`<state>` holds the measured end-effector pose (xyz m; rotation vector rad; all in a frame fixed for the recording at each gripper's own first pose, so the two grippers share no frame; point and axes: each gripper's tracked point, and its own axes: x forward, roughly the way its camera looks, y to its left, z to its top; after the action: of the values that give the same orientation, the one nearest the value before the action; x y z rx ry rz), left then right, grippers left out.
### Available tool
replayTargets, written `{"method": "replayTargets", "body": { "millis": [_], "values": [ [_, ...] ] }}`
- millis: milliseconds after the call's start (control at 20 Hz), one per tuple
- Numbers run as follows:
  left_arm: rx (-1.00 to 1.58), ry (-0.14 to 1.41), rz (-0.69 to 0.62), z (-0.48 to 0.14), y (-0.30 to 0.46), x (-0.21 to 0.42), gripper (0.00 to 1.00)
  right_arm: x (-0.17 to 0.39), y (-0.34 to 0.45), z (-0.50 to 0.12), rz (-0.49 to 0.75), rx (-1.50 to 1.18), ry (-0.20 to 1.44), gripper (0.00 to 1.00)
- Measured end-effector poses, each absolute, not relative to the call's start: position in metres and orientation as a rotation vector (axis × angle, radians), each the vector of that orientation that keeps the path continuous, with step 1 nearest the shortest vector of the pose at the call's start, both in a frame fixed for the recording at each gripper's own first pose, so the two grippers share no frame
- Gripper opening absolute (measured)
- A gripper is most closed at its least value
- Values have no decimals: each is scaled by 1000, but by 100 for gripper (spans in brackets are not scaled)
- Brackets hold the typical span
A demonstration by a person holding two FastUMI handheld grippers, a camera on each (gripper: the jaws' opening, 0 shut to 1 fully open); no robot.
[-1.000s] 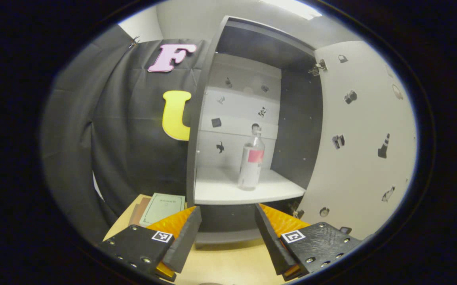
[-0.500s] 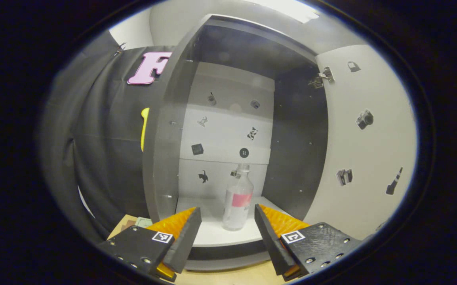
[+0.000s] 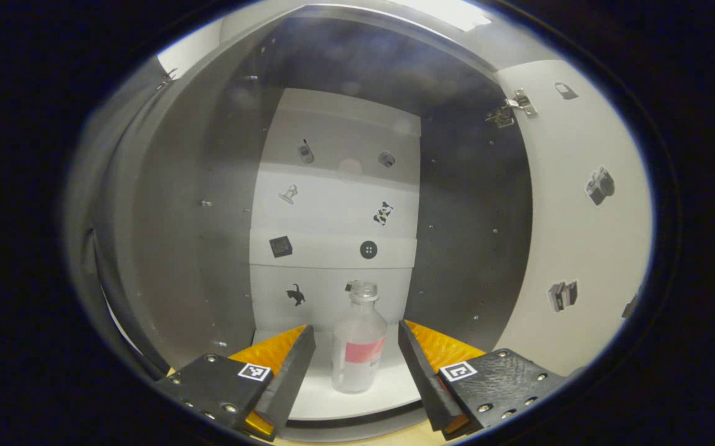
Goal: Open the cabinet door with the right hand, grasp the bottle in the cabinet with the left hand and place it on the coaster, then close the cabinet door with the right hand.
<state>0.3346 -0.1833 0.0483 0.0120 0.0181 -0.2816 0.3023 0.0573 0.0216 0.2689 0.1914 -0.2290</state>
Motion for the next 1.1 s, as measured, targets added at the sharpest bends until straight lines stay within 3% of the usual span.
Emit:
{"method": "replayTargets", "body": {
  "millis": [50,100,300,350,450,550,600,650,700,1100],
  "values": [
    [13,31,-287,44,-185,341,82,304,57,20,-233,264,194,59],
    [14,43,-283,41,-186,347,85,306,56,19,-238,259,197,55],
    [12,81,-289,24,-193,366,83,309,48,11,-263,243,215,80],
    [17,84,-293,23,-194,365,83,310,48,10,-269,248,216,79],
    [36,88,-298,21,-196,372,82,312,41,10,-291,254,212,97],
    [55,88,-299,18,-198,379,82,313,35,10,-310,262,206,97],
    [65,88,-296,17,-199,383,82,314,34,10,-312,267,206,90],
    [77,88,-294,15,-199,387,84,315,34,8,-311,272,211,90],
    [91,92,-293,13,-200,390,82,316,35,6,-307,275,217,97],
    [96,105,-287,6,-203,398,82,330,27,2,-301,260,247,97]
  ]
}}
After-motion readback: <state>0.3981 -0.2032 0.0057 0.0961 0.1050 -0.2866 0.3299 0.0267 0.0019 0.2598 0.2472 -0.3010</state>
